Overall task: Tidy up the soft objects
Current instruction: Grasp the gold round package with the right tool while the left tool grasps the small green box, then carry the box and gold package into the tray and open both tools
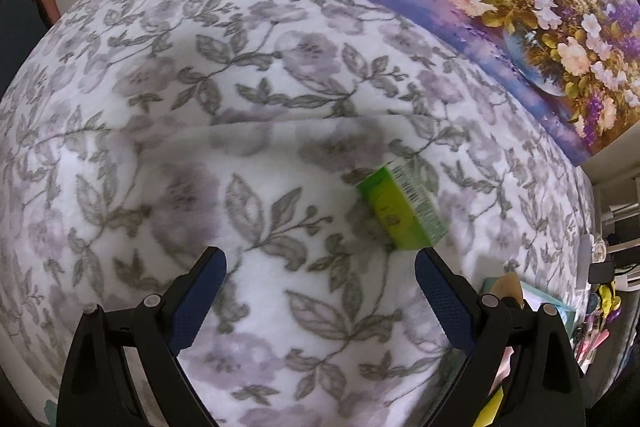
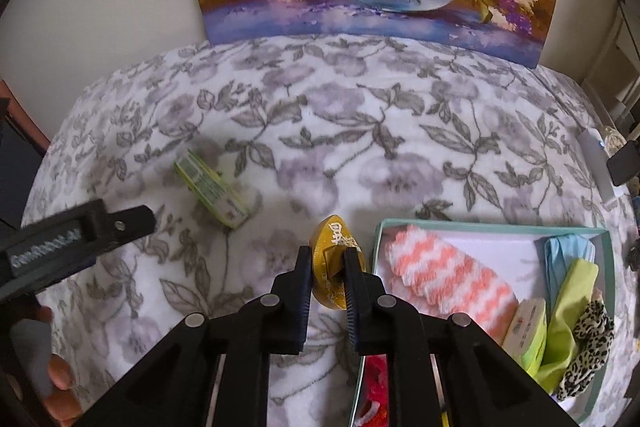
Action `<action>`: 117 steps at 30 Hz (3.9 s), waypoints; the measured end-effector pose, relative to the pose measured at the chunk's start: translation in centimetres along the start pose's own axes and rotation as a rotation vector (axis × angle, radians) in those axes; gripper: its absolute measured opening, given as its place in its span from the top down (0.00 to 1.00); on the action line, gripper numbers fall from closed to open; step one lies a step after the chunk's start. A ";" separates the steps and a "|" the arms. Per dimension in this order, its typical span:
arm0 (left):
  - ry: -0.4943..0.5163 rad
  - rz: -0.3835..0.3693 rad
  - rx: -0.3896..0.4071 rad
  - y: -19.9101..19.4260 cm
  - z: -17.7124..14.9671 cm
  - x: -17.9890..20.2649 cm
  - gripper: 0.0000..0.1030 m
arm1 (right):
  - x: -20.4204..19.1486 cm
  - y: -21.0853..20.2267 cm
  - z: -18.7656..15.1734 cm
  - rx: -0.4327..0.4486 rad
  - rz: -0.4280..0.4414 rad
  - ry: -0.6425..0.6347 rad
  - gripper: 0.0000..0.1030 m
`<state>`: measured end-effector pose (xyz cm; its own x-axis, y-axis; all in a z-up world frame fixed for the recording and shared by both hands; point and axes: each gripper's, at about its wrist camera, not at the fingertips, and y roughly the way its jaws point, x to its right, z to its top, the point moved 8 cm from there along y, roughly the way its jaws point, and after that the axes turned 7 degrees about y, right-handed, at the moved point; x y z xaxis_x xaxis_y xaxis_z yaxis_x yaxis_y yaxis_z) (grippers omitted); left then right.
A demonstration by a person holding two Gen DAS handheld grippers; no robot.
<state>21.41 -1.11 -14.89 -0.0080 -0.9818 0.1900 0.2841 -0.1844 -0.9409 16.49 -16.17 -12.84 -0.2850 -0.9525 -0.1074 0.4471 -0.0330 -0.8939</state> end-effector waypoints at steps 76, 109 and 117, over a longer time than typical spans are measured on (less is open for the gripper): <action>0.413 -0.328 0.017 -2.6 -11.5 20.0 0.72 | 19.3 -9.6 -6.6 0.011 -0.093 0.293 0.84; 0.348 -0.153 -0.023 -1.7 -10.9 15.6 0.22 | 19.1 -7.3 -7.5 -0.055 -0.058 0.286 0.50; 0.375 0.021 0.024 -2.0 -11.5 12.4 0.12 | 18.3 -6.7 -8.9 -0.083 -0.072 0.261 0.39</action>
<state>9.69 -13.41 -13.92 -0.3515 -0.9348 0.0508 0.3099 -0.1674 -0.9359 0.77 -30.70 -12.70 -0.5268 -0.8383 -0.1408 0.3498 -0.0629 -0.9347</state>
